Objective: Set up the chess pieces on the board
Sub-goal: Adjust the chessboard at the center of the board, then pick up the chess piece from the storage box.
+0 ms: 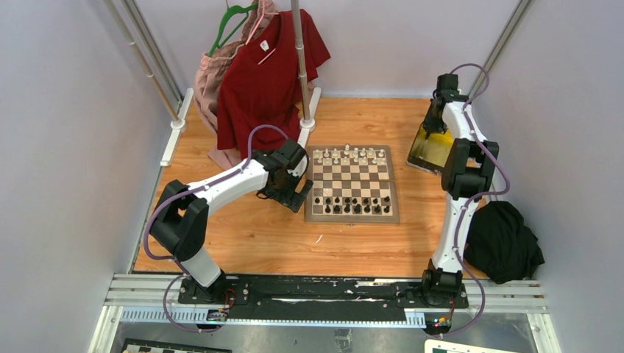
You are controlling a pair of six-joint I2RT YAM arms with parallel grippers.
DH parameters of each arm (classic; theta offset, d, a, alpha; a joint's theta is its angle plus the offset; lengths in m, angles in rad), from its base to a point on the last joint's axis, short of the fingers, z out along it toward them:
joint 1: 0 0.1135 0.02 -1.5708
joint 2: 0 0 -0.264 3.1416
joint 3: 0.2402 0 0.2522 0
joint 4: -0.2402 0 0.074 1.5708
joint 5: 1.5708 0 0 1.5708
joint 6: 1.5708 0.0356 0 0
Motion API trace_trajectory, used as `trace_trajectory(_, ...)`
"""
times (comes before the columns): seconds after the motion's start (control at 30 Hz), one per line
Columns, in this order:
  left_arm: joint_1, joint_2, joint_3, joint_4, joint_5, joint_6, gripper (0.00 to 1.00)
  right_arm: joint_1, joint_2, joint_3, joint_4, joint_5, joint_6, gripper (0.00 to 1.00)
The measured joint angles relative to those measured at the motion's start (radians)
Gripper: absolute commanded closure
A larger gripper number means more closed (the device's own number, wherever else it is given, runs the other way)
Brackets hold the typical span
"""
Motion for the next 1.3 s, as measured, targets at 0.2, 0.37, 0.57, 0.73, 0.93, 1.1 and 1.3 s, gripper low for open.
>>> trace_trajectory(0.2,0.000,-0.001,-0.004,0.001,-0.010,0.000,0.00,0.005,0.023,-0.002,0.043,-0.010,0.032,0.78)
trace_trajectory(0.37,0.000,-0.001,-0.004,0.001,-0.011,0.000,0.00,0.008,0.023,-0.002,0.071,-0.008,0.033,0.76)
trace_trajectory(0.57,0.000,-0.001,-0.004,0.001,-0.011,-0.001,0.00,0.008,0.024,-0.003,0.079,0.010,0.025,0.75)
trace_trajectory(0.73,0.000,0.000,-0.004,0.000,-0.011,-0.001,0.00,0.008,0.035,-0.004,0.079,0.028,0.008,0.74)
trace_trajectory(0.93,0.000,0.005,-0.004,0.000,-0.011,-0.001,0.00,0.008,0.055,-0.004,0.083,0.037,0.003,0.74)
trace_trajectory(1.1,0.000,0.011,-0.003,-0.001,-0.011,-0.001,0.00,0.008,0.068,-0.004,0.098,0.045,0.000,0.74)
trace_trajectory(1.3,0.000,0.027,0.002,-0.003,-0.012,-0.001,0.00,0.008,0.081,-0.004,0.106,0.054,-0.014,0.73)
